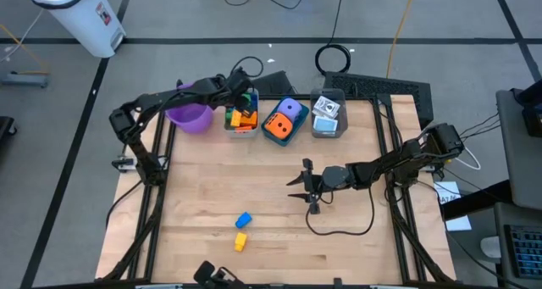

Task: Pick & Place Toys
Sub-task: Put the green game piece into the gray bin, then put the blue game piece into the gray bin

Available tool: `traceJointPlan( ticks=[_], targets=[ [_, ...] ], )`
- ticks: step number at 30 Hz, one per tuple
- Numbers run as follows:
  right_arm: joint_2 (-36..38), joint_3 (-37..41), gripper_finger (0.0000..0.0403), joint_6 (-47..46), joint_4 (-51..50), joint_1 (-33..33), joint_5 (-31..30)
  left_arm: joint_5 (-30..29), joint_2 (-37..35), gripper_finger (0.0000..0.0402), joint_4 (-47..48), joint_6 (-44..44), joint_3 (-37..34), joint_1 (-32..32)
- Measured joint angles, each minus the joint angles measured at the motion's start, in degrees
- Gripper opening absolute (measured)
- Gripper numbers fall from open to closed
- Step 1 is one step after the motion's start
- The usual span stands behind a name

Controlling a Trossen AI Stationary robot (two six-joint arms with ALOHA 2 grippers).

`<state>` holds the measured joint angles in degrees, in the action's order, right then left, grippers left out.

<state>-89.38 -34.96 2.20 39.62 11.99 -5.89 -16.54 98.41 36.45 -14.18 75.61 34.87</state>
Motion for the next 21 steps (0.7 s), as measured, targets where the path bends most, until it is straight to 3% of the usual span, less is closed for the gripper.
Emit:
traceJointPlan(
  ticks=[8,13,16,21],
  targets=[
    [0.0,0.0,0.0155,0.0,0.0,0.0,0.0,0.1,0.0,0.0217,-0.1,-1.6,0.0,0.1],
    [0.0,0.0,0.0155,-1.4,-0.1,0.0,0.0,1.1,0.0,0.025,0.1,2.5,0.0,0.1],
    [0.0,0.0,0.0155,-1.7,-0.9,0.0,0.0,7.2,0.0,0.0258,0.7,4.7,0.0,-0.2],
    [0.0,0.0,0.0155,-1.8,-0.9,0.0,0.0,23.6,0.0,0.0251,5.4,7.2,0.0,-1.7]
  ],
)
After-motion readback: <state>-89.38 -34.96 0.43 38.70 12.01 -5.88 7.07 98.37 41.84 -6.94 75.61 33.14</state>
